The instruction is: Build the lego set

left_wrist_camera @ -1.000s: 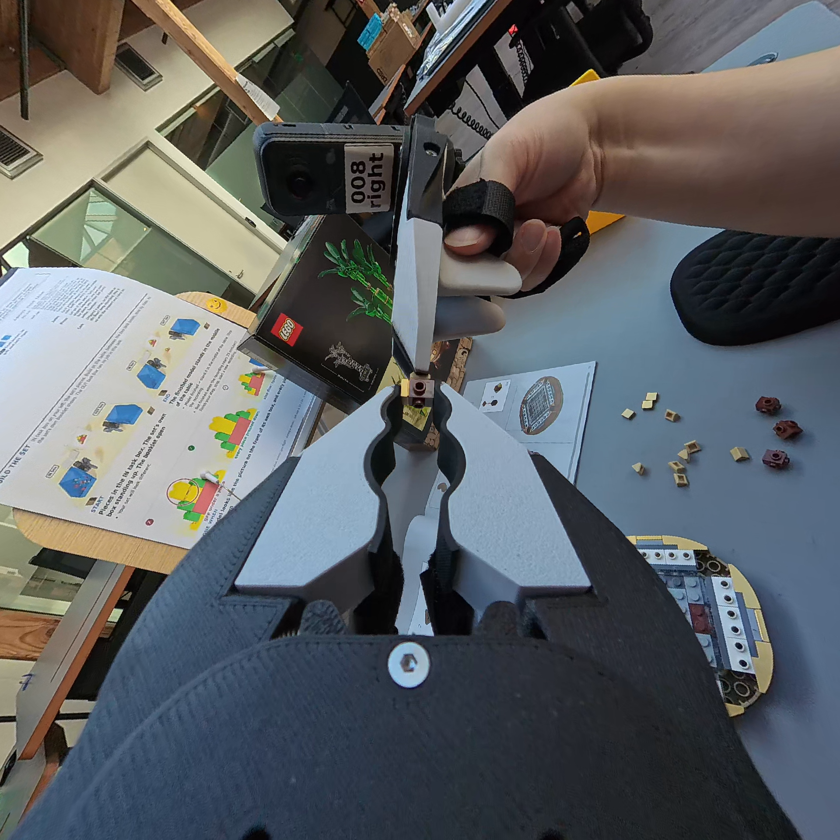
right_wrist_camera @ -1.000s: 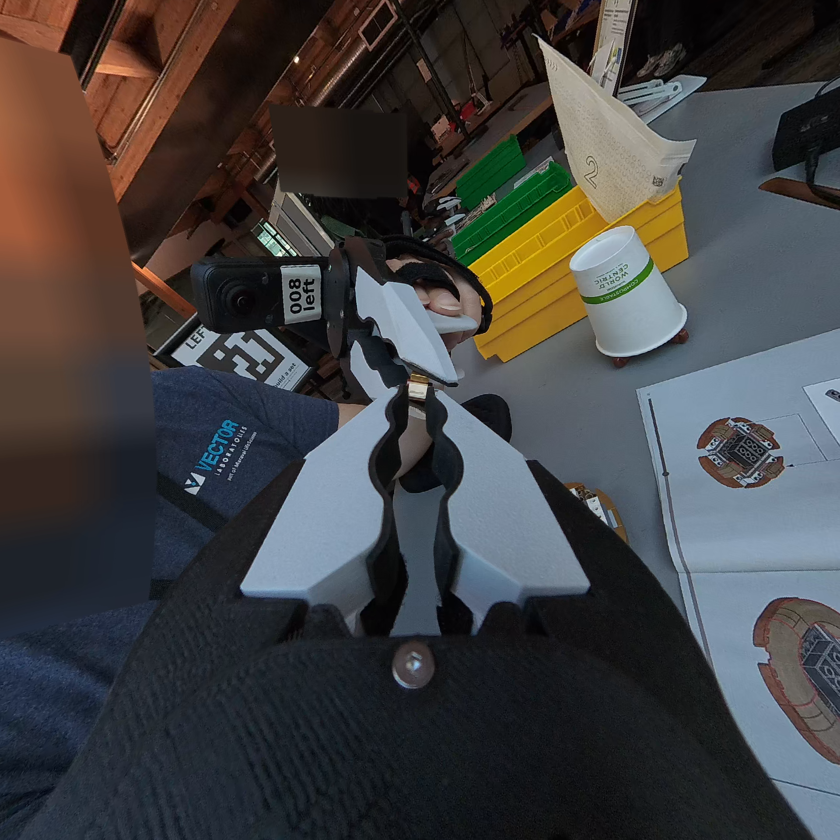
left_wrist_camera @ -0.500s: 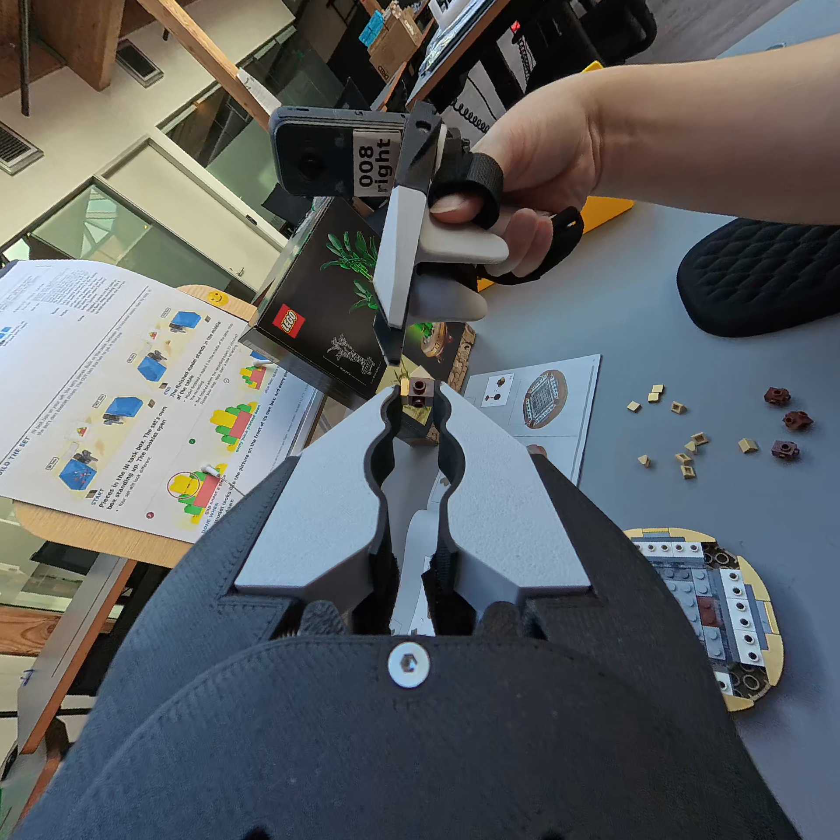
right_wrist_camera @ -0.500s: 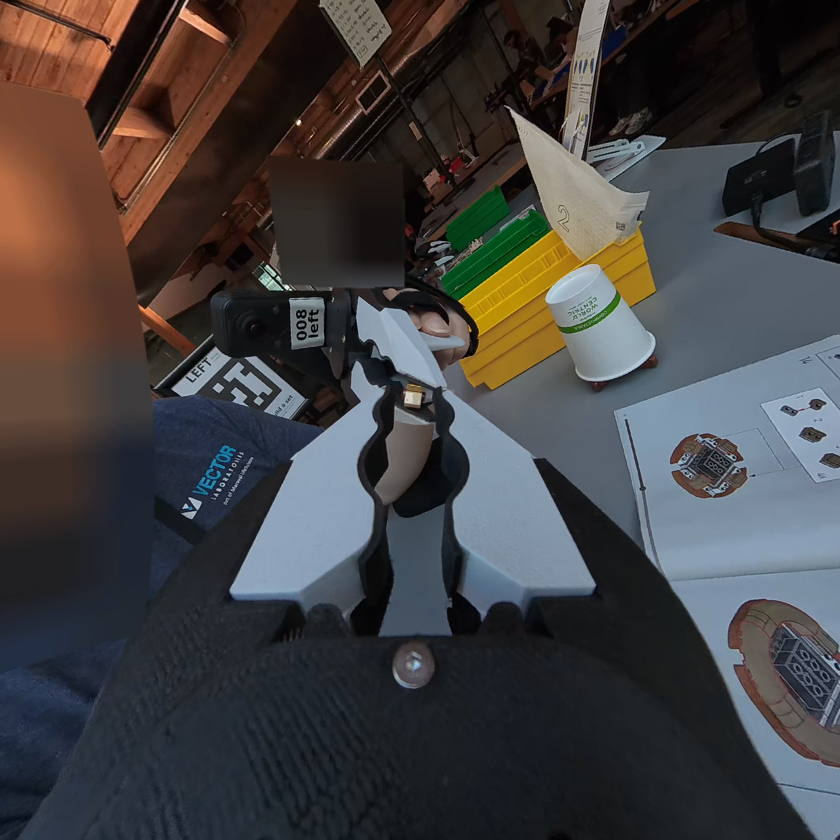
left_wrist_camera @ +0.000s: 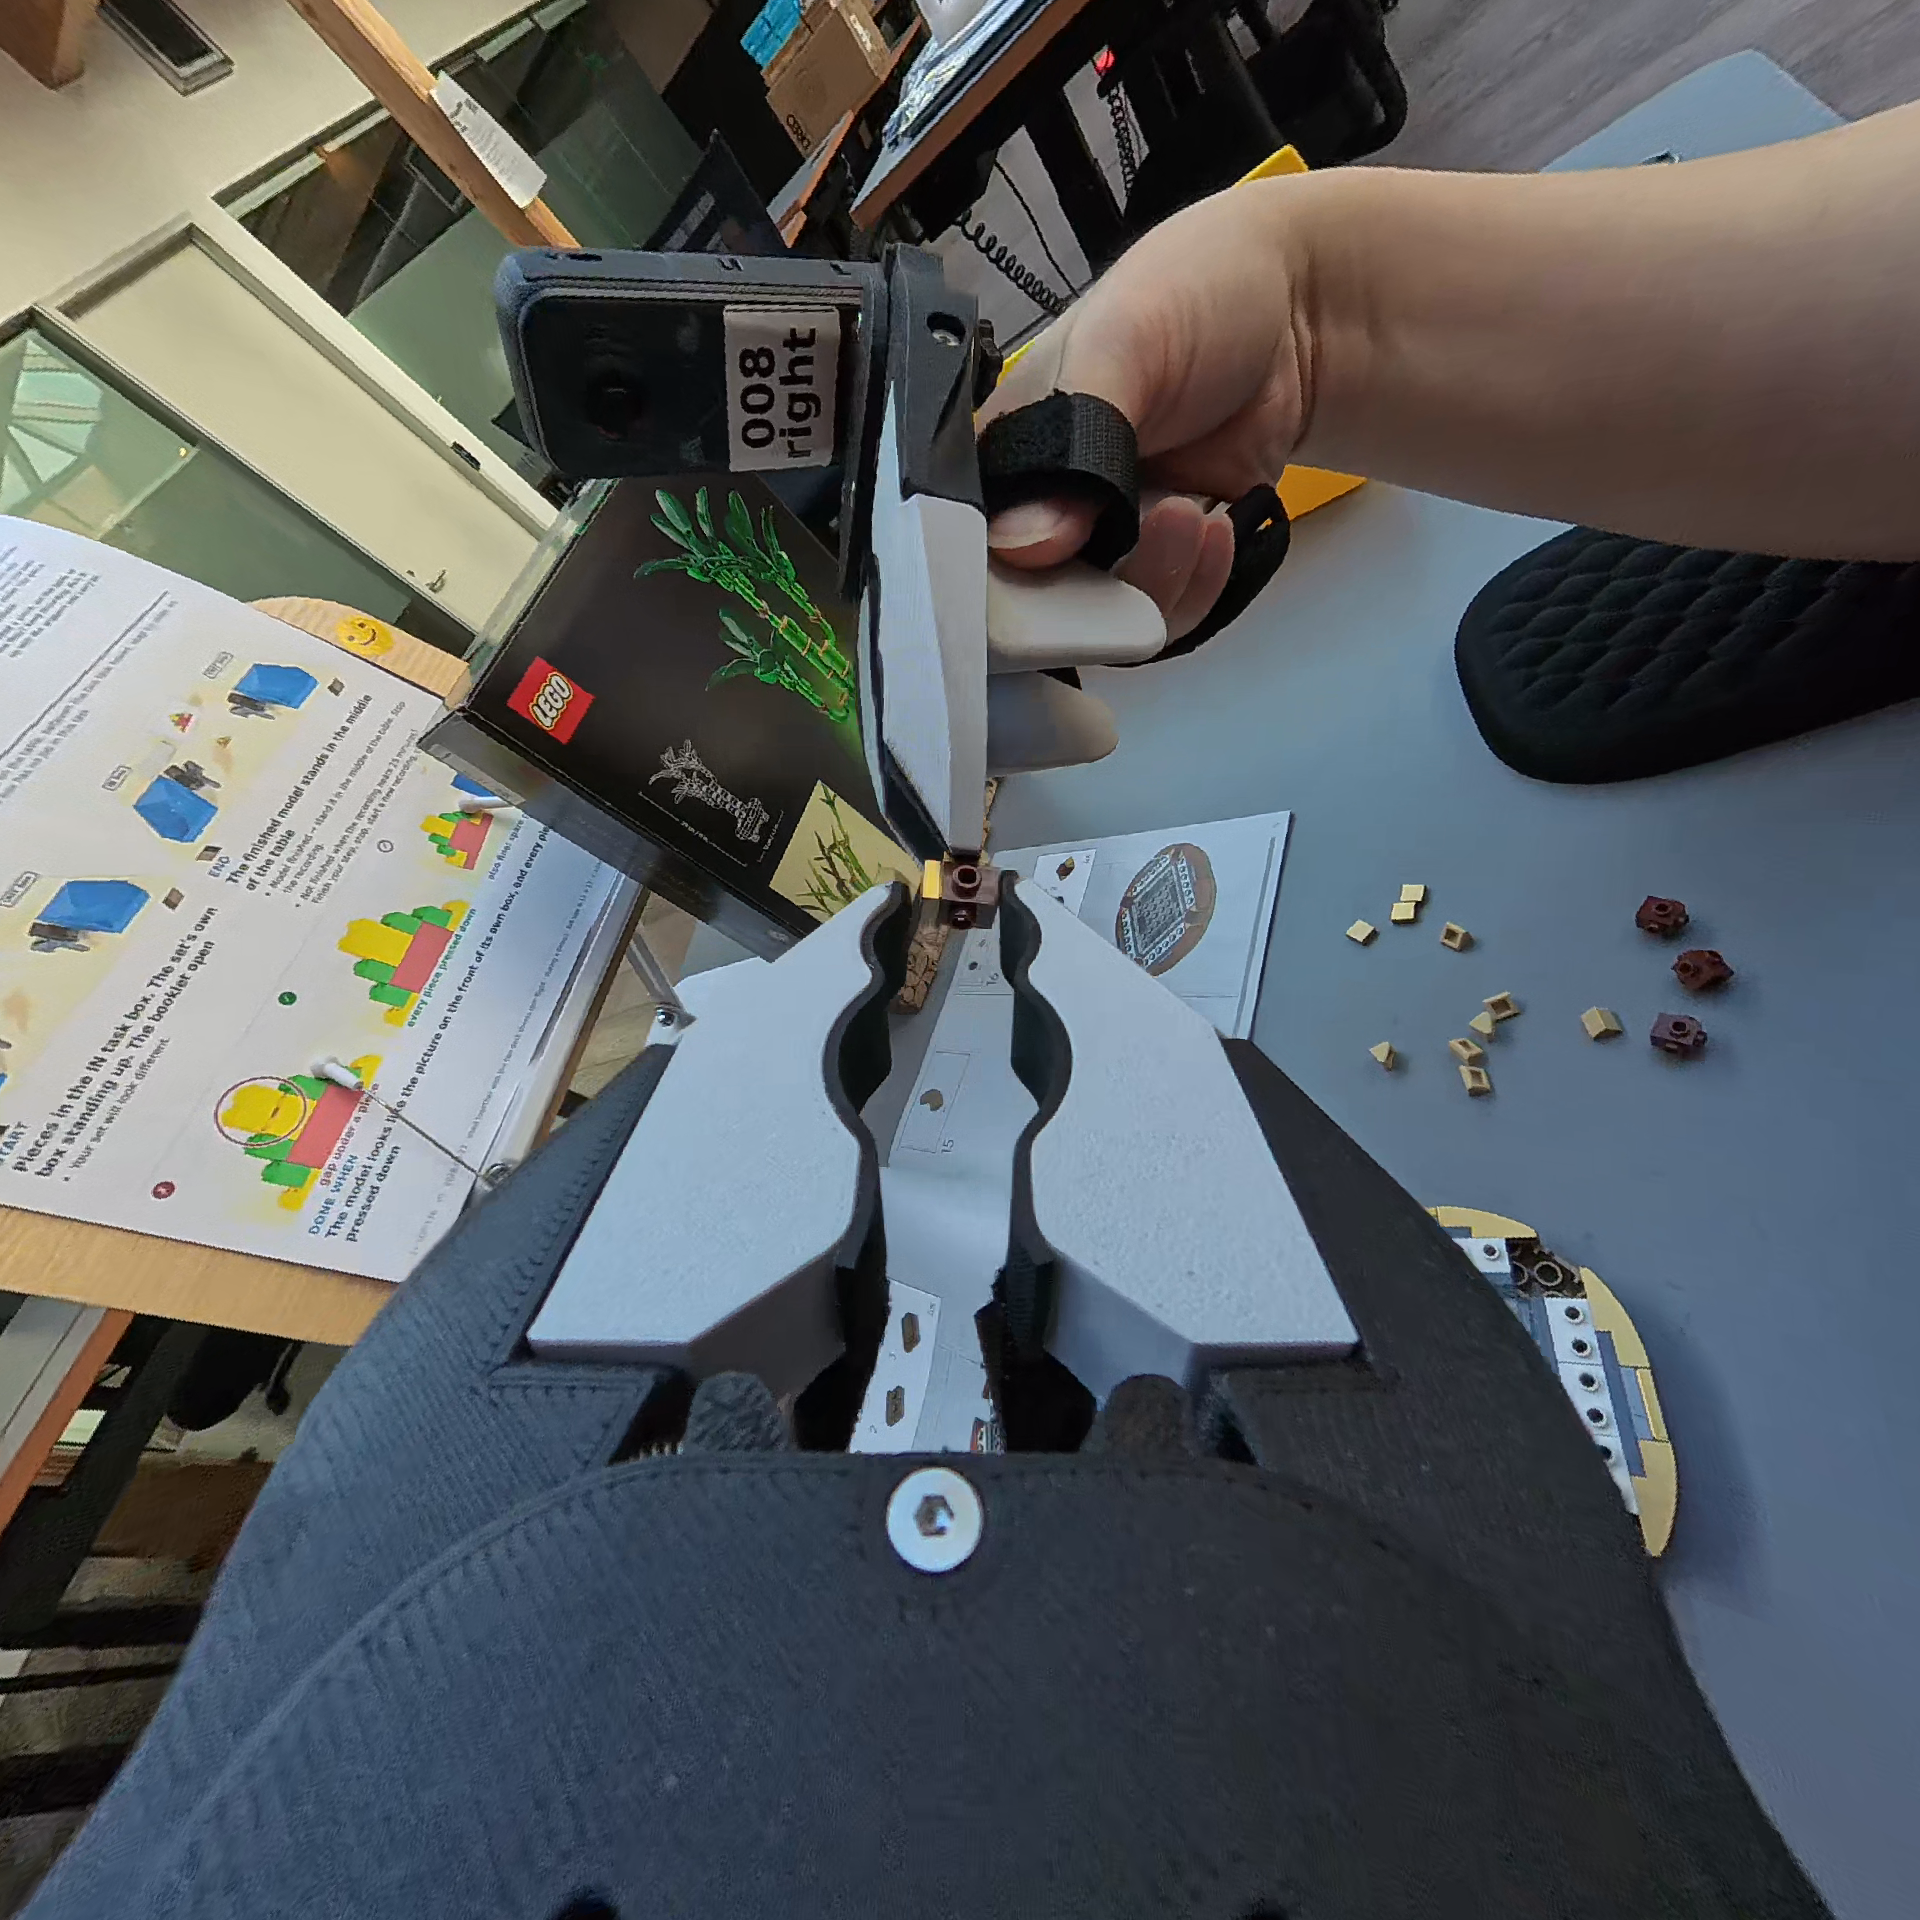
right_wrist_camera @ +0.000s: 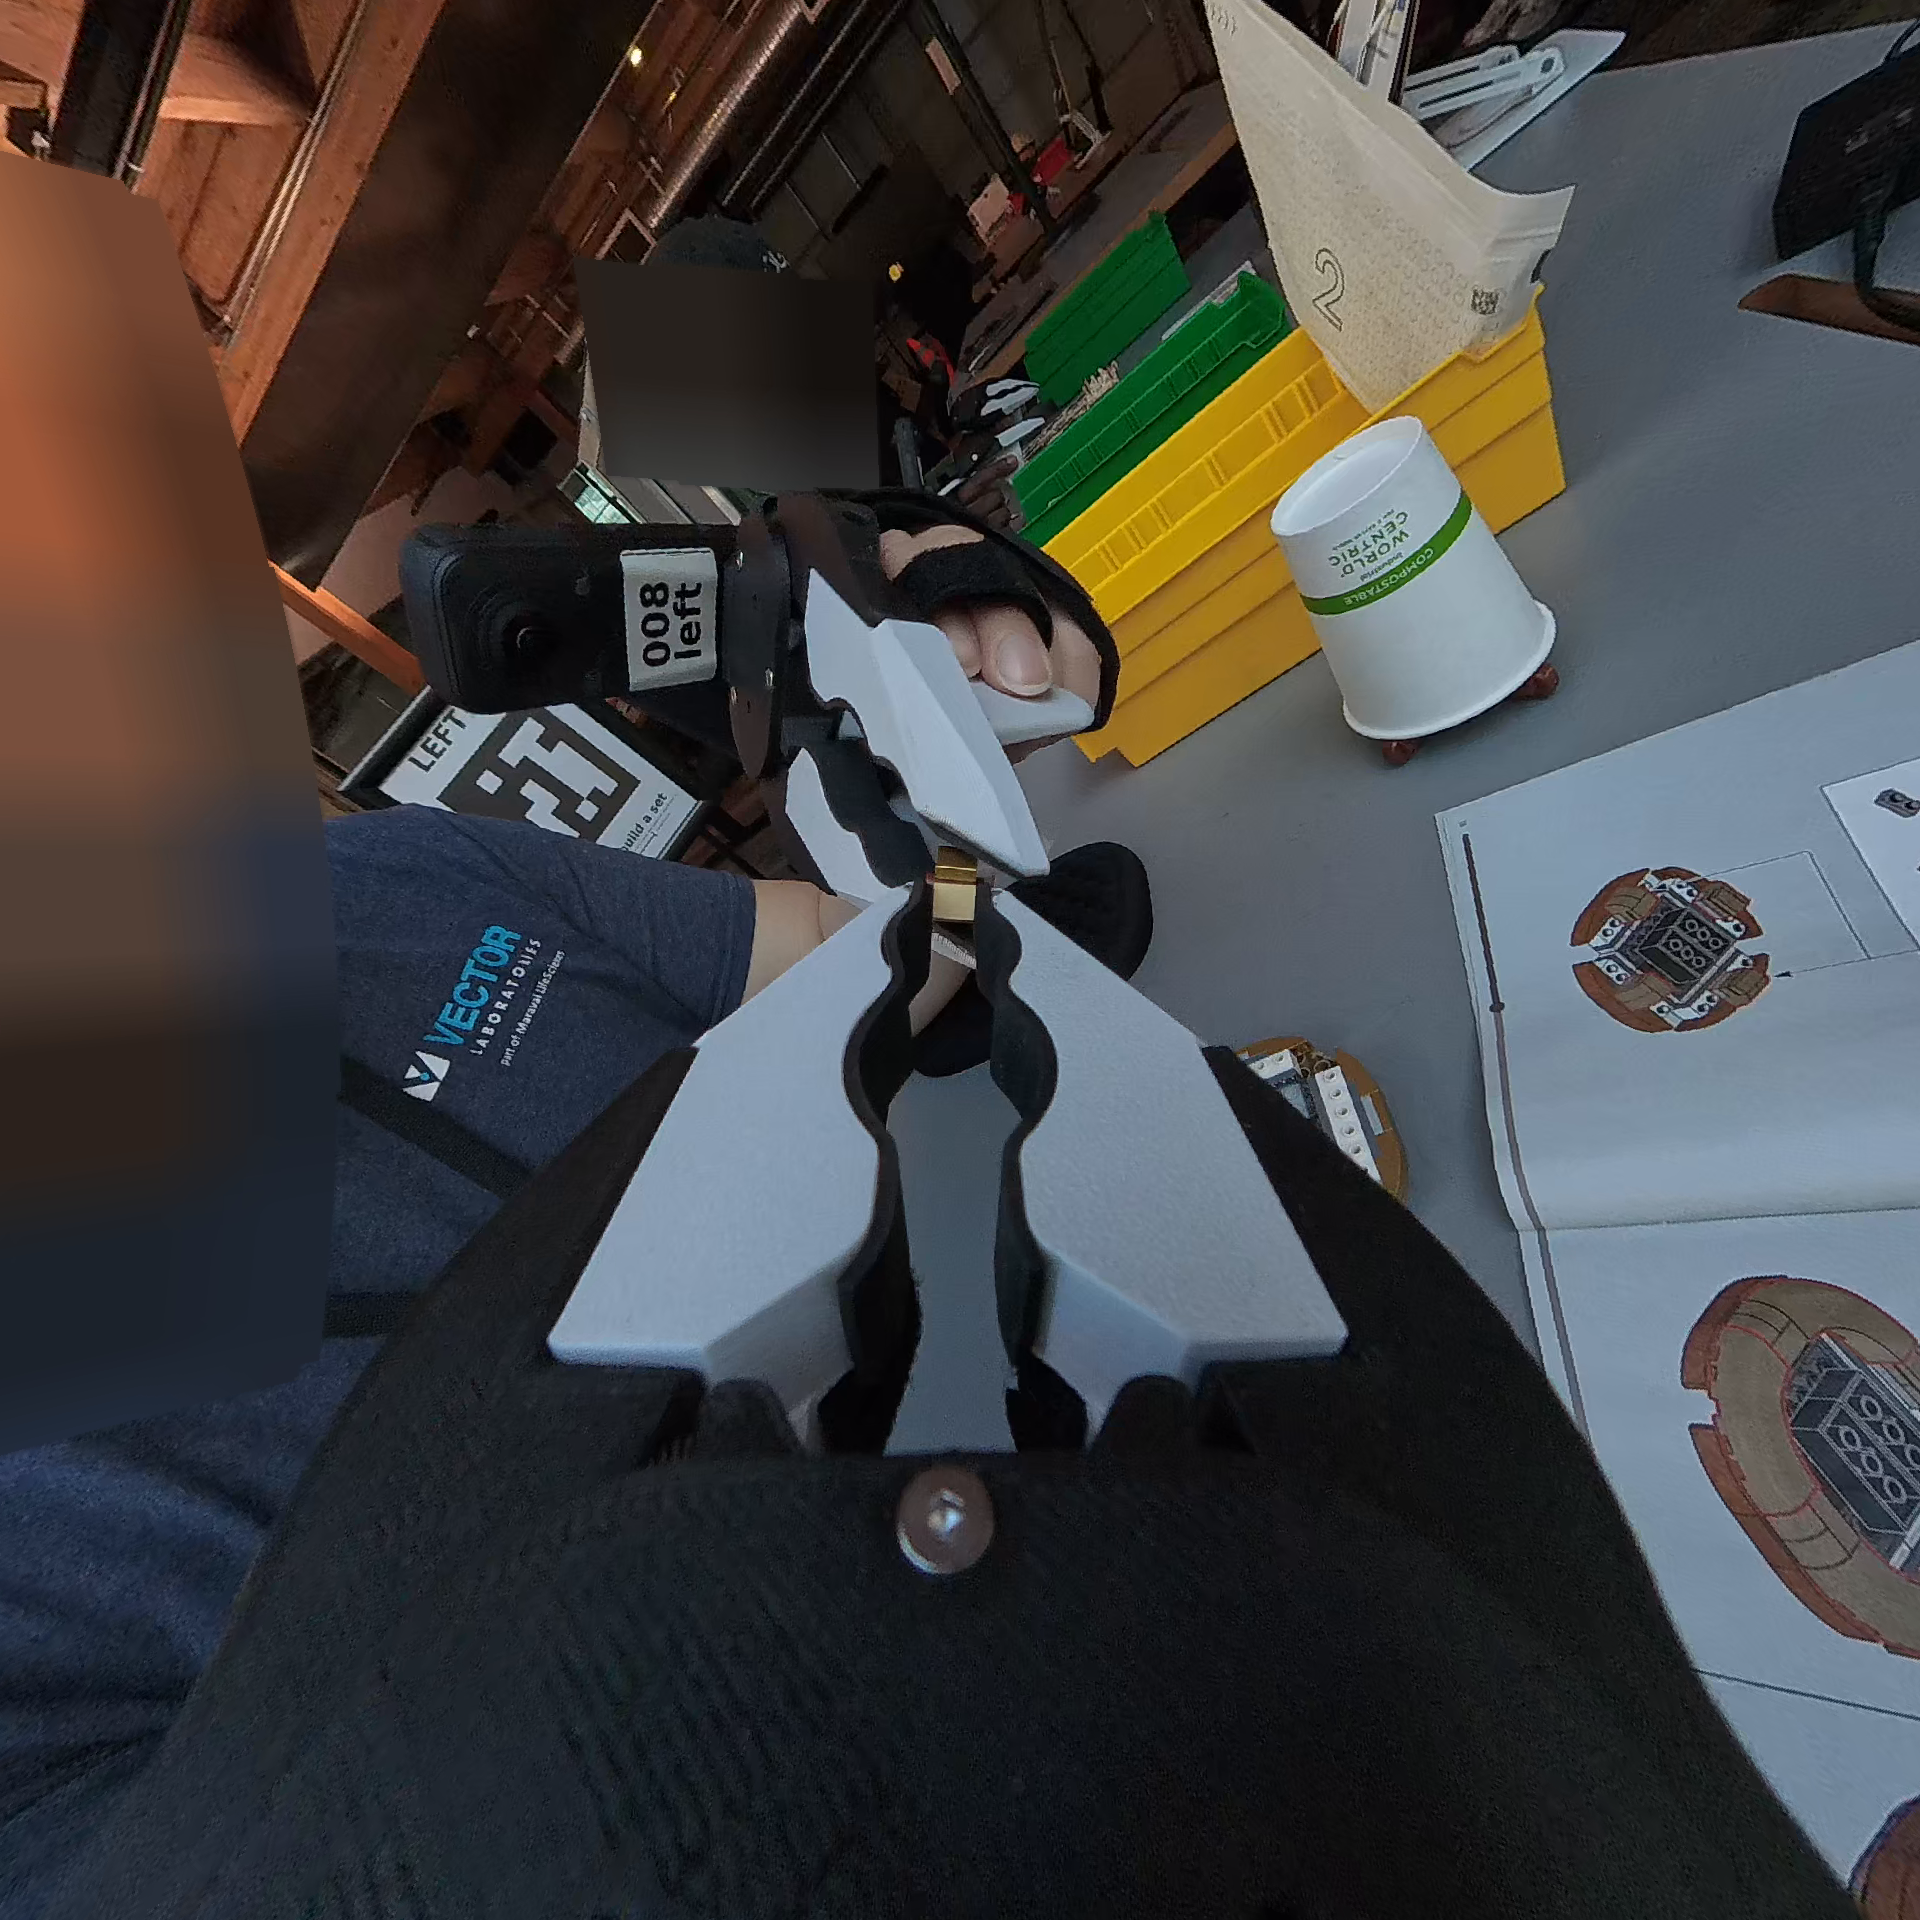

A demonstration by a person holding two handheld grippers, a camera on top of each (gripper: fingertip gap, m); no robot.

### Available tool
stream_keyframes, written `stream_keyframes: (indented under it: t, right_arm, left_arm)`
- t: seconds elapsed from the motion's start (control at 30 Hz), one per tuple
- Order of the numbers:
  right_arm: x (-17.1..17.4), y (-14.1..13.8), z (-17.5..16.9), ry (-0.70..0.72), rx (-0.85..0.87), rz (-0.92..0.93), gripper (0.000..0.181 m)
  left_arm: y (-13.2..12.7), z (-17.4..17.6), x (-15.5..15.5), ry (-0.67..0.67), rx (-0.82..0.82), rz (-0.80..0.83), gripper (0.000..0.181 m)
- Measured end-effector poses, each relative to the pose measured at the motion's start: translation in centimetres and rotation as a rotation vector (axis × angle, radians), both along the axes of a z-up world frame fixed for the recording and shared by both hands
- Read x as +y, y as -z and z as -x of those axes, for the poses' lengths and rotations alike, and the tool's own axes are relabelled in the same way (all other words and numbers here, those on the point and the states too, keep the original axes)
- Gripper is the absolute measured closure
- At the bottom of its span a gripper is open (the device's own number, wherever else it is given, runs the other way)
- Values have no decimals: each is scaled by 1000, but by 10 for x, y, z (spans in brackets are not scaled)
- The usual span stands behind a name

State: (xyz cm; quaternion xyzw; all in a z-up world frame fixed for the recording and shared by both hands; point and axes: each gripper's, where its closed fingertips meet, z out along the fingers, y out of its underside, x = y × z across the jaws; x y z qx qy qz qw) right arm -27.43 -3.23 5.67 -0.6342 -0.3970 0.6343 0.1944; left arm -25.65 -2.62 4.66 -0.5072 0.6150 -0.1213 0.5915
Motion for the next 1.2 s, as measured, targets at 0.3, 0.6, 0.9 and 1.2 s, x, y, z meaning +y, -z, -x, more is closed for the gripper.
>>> stream_keyframes:
  t: [0.3,0.6,0.9,1.2]
  right_arm:
    - [35,28,-100,199,-217,-195,175]
    - [60,26,-158,351,-77,-23,175]
    - [42,-2,-93,148,88,73,175]
    - [13,5,-40,44,-31,32,175]
  left_arm:
    - [-9,9,2,29,-150,291,138]
    - [-15,0,-9,191,-303,576,129]
    - [-3,-25,7,61,-274,326,133]
    - [1,-28,10,-82,-99,-22,156]
